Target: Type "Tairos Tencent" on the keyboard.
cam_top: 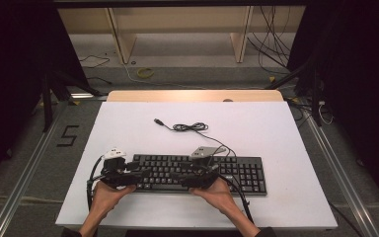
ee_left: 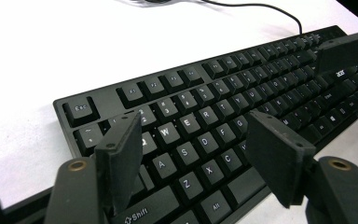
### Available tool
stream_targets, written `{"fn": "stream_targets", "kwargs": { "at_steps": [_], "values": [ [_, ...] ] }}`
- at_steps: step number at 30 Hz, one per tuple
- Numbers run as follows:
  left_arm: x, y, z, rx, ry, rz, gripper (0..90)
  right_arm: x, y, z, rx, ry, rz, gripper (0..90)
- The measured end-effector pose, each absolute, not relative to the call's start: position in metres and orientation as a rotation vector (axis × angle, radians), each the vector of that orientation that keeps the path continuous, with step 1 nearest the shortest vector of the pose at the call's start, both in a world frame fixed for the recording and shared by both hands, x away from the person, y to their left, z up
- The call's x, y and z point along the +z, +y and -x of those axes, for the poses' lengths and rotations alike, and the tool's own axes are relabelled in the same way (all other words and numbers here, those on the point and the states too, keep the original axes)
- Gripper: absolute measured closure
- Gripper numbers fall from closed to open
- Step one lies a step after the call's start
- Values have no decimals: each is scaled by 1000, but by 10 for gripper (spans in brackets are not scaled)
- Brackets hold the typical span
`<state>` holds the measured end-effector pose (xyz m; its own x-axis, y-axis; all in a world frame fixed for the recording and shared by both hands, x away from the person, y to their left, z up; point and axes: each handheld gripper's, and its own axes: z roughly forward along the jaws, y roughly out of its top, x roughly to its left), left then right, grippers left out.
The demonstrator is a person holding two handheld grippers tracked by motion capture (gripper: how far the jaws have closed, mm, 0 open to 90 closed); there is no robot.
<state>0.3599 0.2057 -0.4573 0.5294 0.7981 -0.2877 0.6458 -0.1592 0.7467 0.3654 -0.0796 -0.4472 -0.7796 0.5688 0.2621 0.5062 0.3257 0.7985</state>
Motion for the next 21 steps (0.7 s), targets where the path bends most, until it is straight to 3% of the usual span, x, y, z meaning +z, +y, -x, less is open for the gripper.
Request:
{"fn": "stream_targets", "kwargs": {
  "at_steps": [8, 14, 21],
  "values": [
    [-456, 201, -366, 211, 1177, -1895, 338, -449, -83, -360, 1459, 2508, -1017, 409],
    [-454, 198, -371, 199, 1164, -1910, 450, -452, -89, -356, 1453, 2506, -1015, 395],
    [-457, 193, -377, 186, 1146, -1961, 661, -453, -96, -350, 1453, 2507, -1008, 382]
  ]
}}
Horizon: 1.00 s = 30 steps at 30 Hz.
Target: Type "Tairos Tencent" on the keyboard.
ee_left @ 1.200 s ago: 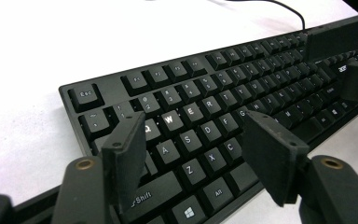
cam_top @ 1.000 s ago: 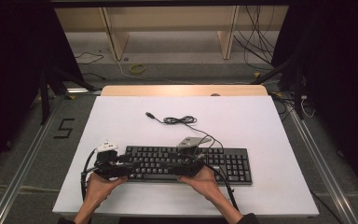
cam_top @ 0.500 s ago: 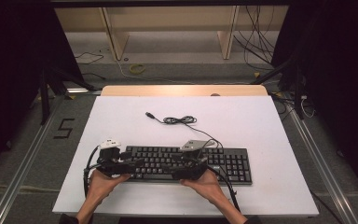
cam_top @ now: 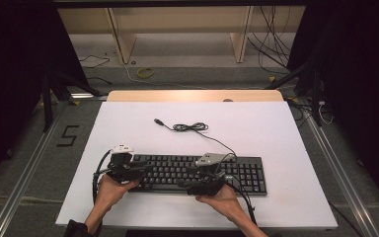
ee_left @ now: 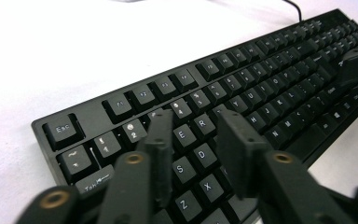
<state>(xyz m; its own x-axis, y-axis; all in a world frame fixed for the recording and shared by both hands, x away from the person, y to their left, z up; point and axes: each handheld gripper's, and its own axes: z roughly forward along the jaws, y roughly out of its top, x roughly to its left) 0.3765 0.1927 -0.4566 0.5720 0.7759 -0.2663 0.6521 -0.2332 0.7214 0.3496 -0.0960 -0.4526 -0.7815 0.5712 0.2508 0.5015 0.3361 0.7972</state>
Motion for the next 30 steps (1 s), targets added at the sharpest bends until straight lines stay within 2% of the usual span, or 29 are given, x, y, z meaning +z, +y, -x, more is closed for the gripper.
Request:
{"fn": "stream_targets", "kwargs": {
  "at_steps": [4, 10, 30],
  "values": [
    [-459, 190, -380, 193, 1151, -1980, 773, -453, -99, -347, 1456, 2506, -1004, 377],
    [-460, 184, -386, 192, 1130, -2014, 886, -456, -100, -342, 1456, 2510, -998, 371],
    [-469, 172, -399, 171, 1136, -2106, 895, -457, -108, -332, 1464, 2513, -991, 356]
  ]
}}
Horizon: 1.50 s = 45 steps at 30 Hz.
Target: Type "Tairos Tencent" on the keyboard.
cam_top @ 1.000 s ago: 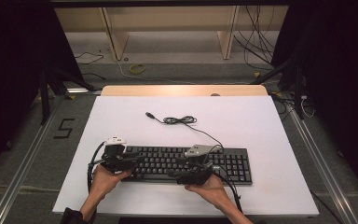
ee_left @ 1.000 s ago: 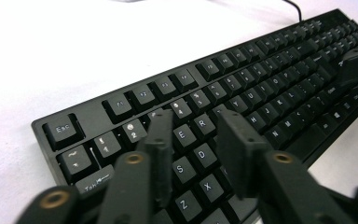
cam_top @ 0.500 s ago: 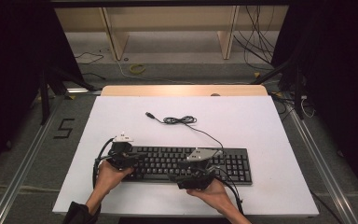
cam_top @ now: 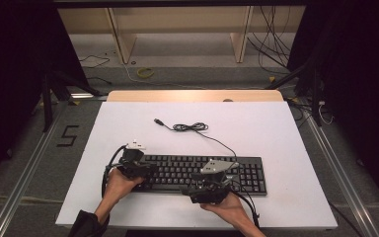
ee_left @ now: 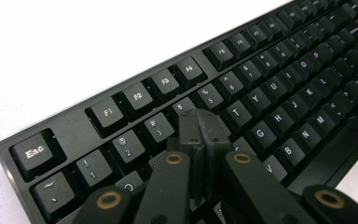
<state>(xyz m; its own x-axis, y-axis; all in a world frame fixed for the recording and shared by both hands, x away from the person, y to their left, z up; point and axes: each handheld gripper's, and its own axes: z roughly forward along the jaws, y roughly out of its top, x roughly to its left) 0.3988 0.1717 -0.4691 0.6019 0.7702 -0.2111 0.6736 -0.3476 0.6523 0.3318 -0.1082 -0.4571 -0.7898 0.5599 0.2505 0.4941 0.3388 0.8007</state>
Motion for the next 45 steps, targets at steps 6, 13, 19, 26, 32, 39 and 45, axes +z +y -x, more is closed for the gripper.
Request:
{"fn": "stream_targets", "kwargs": {
  "at_steps": [6, 13, 19, 26, 32, 39, 45],
  "values": [
    [-473, 170, -398, 165, 1161, -2106, 897, -457, -109, -331, 1462, 2513, -986, 356],
    [-472, 168, -397, 180, 1166, -2109, 897, -455, -111, -330, 1463, 2505, -987, 357],
    [-463, 173, -394, 188, 1158, -2066, 859, -455, -111, -332, 1467, 2501, -996, 357],
    [-456, 180, -389, 170, 1137, -2004, 797, -455, -111, -333, 1469, 2498, -1001, 358],
    [-454, 184, -385, 146, 1124, -1961, 721, -455, -110, -334, 1470, 2496, -999, 359],
    [-450, 187, -378, 138, 1099, -1930, 608, -454, -109, -336, 1472, 2494, -1002, 360],
    [-447, 190, -370, 146, 1092, -1905, 558, -453, -110, -338, 1473, 2484, -1009, 367]
  ]
}}
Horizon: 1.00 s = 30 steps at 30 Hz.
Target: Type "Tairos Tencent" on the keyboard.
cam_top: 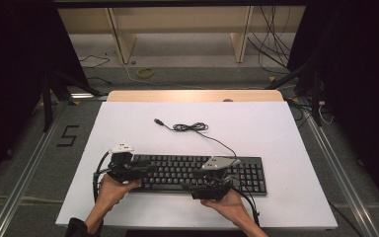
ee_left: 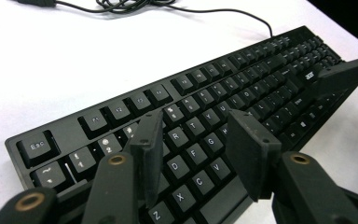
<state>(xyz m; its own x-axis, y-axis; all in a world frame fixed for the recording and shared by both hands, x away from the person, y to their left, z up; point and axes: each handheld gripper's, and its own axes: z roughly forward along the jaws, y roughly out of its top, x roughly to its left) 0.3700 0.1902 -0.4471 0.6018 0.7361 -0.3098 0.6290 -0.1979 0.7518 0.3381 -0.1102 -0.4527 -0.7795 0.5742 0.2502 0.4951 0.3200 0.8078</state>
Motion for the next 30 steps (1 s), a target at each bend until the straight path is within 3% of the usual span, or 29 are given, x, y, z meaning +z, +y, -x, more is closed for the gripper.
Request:
{"fn": "stream_targets", "kwargs": {
  "at_steps": [13, 30],
  "values": [
    [-446, 197, -354, 169, 1073, -1847, 433, -451, -104, -349, 1466, 2478, -1022, 454],
    [-449, 206, -340, 198, 1046, -1786, 384, -462, -74, -363, 1347, 2547, -1017, 861]
  ]
}}
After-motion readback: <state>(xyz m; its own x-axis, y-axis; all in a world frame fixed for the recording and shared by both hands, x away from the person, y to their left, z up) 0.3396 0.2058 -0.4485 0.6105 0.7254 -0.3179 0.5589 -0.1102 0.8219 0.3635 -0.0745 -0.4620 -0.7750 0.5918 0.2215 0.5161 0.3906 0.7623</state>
